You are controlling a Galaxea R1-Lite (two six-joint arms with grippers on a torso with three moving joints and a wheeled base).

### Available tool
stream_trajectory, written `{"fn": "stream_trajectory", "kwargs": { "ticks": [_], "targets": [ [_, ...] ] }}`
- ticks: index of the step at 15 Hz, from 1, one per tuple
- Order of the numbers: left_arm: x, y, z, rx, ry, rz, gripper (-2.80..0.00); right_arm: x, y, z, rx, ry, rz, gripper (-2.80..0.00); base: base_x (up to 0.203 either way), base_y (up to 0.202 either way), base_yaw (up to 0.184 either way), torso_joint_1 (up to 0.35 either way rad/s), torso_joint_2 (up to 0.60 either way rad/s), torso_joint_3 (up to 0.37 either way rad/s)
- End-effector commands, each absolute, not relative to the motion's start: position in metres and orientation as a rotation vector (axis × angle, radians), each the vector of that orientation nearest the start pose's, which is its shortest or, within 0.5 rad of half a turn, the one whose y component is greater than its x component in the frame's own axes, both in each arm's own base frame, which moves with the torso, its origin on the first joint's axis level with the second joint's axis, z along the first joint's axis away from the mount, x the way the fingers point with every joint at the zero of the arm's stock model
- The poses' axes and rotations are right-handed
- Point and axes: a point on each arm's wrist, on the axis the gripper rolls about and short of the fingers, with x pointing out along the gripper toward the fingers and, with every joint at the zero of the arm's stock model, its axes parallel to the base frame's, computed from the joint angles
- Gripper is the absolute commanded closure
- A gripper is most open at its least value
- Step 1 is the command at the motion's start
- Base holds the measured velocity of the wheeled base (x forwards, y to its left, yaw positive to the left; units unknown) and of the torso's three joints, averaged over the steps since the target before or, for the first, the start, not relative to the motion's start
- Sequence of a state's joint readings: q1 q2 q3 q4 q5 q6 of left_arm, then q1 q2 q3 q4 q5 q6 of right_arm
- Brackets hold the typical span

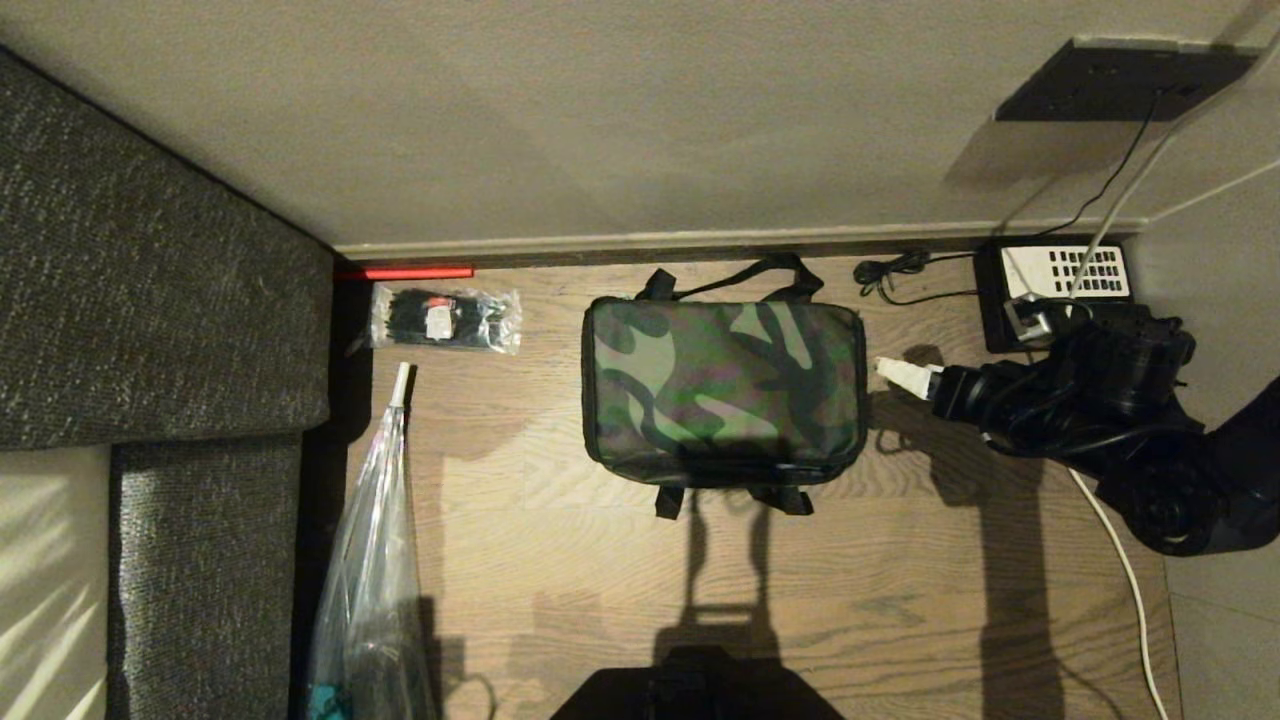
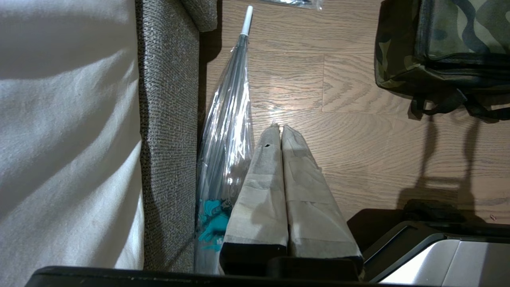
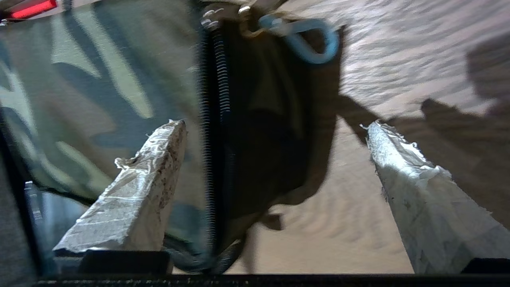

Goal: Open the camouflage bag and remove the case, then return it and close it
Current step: Open the top of the storage box

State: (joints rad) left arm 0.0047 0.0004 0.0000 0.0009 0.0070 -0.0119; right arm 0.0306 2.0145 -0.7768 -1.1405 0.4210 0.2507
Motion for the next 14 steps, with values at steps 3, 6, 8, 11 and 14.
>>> {"fn": "stream_trajectory", "kwargs": {
  "ticks": [3,6,8,11,14],
  "targets": [
    [-0.023,0.000,0.075,-0.012,0.002,0.014,0.00,0.353,0.053,0.125,0.278,0.158,0.479,-2.80,0.000,0.000,0.000,0.000,0.00,0.000],
    [-0.023,0.000,0.075,-0.012,0.002,0.014,0.00,0.355,0.074,0.124,0.274,0.162,0.532,-2.80,0.000,0.000,0.000,0.000,0.00,0.000],
    [-0.023,0.000,0.075,-0.012,0.002,0.013,0.00,0.357,0.083,0.119,0.271,0.171,0.554,-2.80,0.000,0.000,0.000,0.000,0.00,0.000],
    [-0.023,0.000,0.074,-0.012,0.003,0.013,0.00,0.361,0.087,0.108,0.271,0.200,0.560,-2.80,0.000,0.000,0.000,0.000,0.00,0.000],
    [-0.023,0.000,0.074,-0.012,0.003,0.014,0.00,0.361,0.093,0.109,0.273,0.208,0.573,-2.80,0.000,0.000,0.000,0.000,0.00,0.000]
  ]
}}
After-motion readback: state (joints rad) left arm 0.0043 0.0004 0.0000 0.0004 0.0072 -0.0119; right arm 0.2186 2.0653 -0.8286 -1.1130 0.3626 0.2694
